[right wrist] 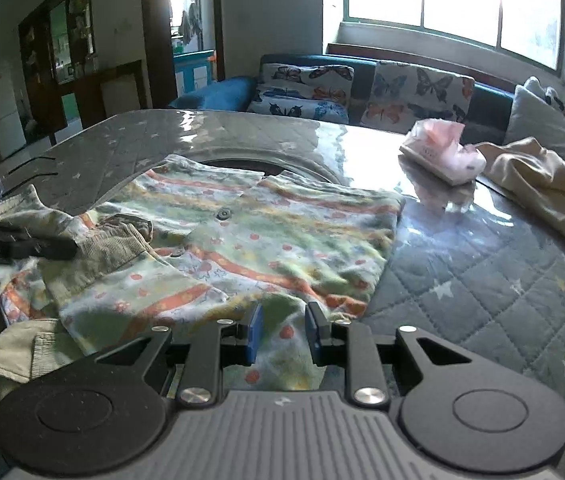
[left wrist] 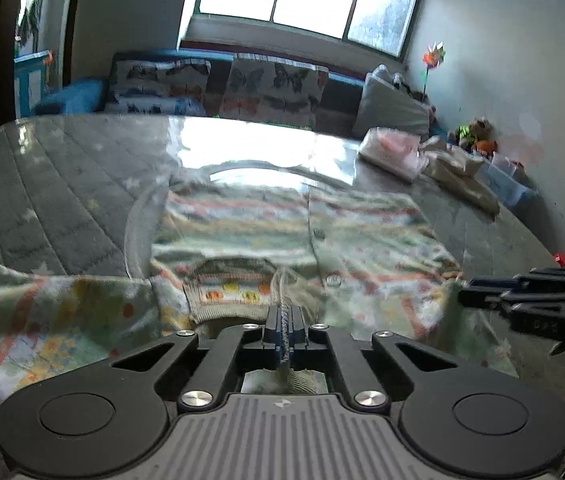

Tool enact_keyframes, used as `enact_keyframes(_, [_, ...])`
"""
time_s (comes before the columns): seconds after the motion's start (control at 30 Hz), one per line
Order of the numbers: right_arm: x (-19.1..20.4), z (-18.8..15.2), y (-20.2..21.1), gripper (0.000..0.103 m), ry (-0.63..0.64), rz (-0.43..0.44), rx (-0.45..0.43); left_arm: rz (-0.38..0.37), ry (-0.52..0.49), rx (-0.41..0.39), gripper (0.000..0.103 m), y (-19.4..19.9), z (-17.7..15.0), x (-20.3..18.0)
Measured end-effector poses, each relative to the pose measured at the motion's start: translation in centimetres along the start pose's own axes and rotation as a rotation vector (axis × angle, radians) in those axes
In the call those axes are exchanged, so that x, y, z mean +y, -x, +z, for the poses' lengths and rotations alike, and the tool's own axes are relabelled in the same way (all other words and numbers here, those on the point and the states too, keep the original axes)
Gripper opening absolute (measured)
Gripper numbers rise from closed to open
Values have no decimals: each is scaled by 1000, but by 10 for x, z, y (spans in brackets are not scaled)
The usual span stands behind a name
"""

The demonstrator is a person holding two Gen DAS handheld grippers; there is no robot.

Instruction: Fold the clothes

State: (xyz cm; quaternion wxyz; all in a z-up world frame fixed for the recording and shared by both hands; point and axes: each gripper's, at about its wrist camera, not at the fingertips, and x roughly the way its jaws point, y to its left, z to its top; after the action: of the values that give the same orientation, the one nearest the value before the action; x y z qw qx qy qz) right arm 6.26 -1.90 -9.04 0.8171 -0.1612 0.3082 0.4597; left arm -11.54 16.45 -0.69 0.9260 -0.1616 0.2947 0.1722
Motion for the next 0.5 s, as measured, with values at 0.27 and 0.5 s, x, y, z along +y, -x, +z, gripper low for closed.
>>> enact_keyframes(0.27, [3,-4,-8,23,9,2,9,48,27,-17,2,7,-1,9])
enact_keyframes(0.5, [5,-4,-11,25,5,4,12,9,-4,29,23,-8,-3,3])
